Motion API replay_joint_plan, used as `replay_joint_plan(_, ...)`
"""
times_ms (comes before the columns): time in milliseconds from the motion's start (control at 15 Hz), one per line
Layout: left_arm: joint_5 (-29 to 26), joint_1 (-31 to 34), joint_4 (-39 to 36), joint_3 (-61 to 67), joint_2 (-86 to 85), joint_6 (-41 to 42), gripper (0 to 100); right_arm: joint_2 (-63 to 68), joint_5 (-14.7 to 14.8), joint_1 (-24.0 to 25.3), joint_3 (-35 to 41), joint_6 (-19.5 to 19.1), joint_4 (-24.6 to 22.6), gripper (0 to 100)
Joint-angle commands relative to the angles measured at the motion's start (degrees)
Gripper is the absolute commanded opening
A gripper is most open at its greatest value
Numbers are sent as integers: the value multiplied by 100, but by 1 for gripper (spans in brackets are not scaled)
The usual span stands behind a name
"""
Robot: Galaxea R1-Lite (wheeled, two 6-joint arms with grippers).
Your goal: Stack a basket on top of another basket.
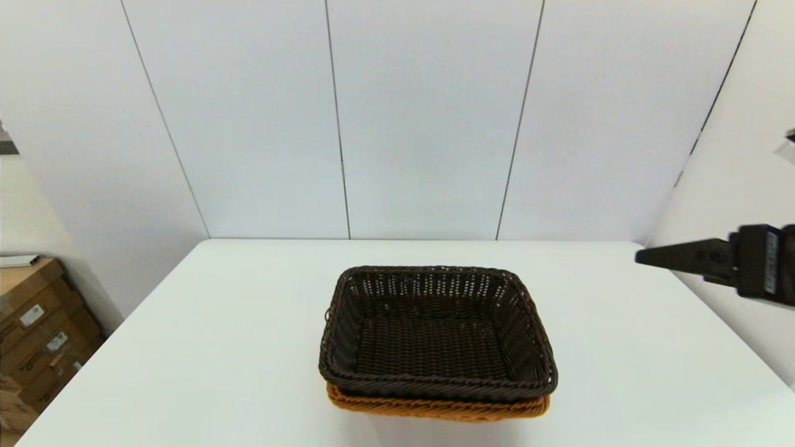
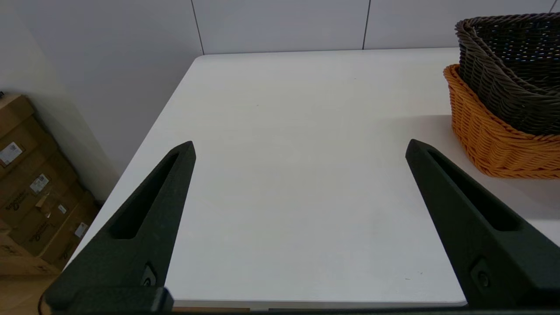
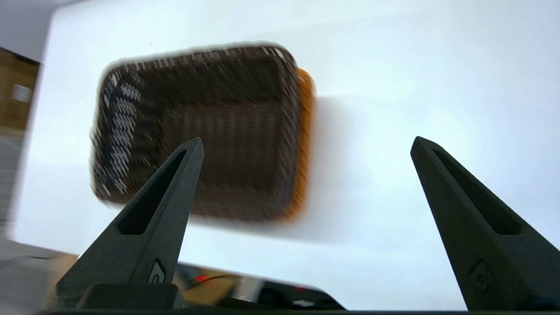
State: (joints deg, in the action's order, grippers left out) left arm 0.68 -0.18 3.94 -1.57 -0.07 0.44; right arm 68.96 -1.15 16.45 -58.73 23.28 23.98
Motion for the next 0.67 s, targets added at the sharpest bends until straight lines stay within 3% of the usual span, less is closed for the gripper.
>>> replay_joint_plan(67,2,1,2,-1,-1,0,100,-2343,255,78,1470,-465,133,100)
replay_joint_plan(667,2,1,2,-1,-1,0,100,-4488,194,-730,2718,-509,371,100)
